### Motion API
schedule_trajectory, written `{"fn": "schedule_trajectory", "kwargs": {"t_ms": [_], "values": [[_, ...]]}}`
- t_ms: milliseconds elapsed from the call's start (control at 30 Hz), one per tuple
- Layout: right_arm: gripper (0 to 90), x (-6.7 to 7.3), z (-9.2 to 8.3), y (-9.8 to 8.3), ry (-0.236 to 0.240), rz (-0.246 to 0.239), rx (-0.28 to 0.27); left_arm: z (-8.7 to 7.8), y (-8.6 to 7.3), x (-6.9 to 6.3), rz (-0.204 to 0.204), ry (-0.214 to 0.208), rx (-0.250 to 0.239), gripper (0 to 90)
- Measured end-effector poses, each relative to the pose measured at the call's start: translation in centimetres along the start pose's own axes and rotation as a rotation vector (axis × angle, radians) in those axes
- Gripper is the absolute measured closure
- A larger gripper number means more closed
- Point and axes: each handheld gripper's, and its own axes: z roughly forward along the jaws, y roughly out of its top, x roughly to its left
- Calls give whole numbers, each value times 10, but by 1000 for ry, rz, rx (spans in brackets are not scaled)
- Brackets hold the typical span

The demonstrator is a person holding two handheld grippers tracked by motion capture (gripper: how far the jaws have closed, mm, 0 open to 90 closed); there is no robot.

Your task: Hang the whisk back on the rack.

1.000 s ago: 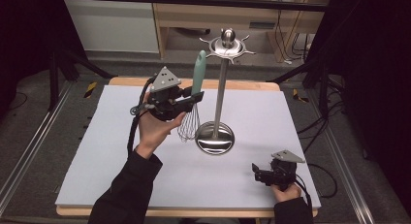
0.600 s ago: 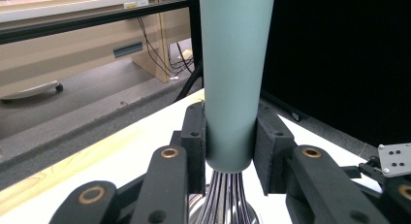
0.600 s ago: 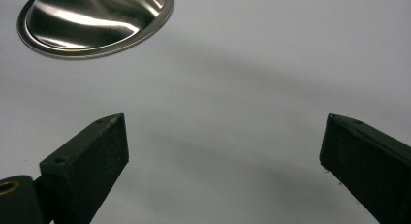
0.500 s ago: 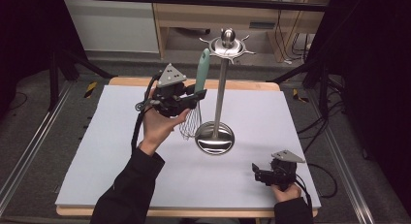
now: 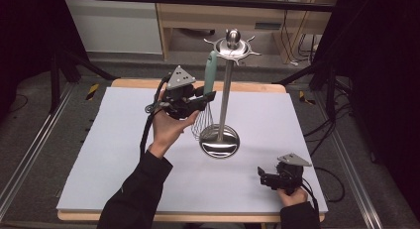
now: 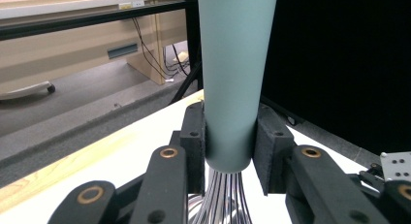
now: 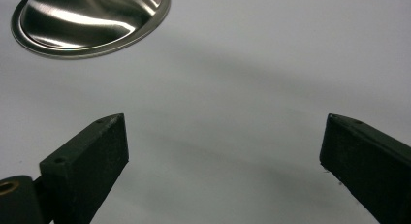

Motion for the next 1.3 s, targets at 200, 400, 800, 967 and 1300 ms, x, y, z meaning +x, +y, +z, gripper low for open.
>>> {"fn": "schedule_trajectory", "kwargs": {"t_ms": [200,400,800,967,1300], "values": [[40,0,1,0,-7,-4,3,6,-2,0,17,14,-23,683],[40,0,1,0,-13,-3,6,10,-3,-1,20,26,-40,681],[40,-1,1,-1,-19,0,8,2,-8,4,18,26,-59,579],[41,-1,2,-2,-13,-6,18,-6,-14,5,32,32,-56,536],[41,-2,2,-2,-22,-4,28,-28,-45,13,2,24,-54,436]]}}
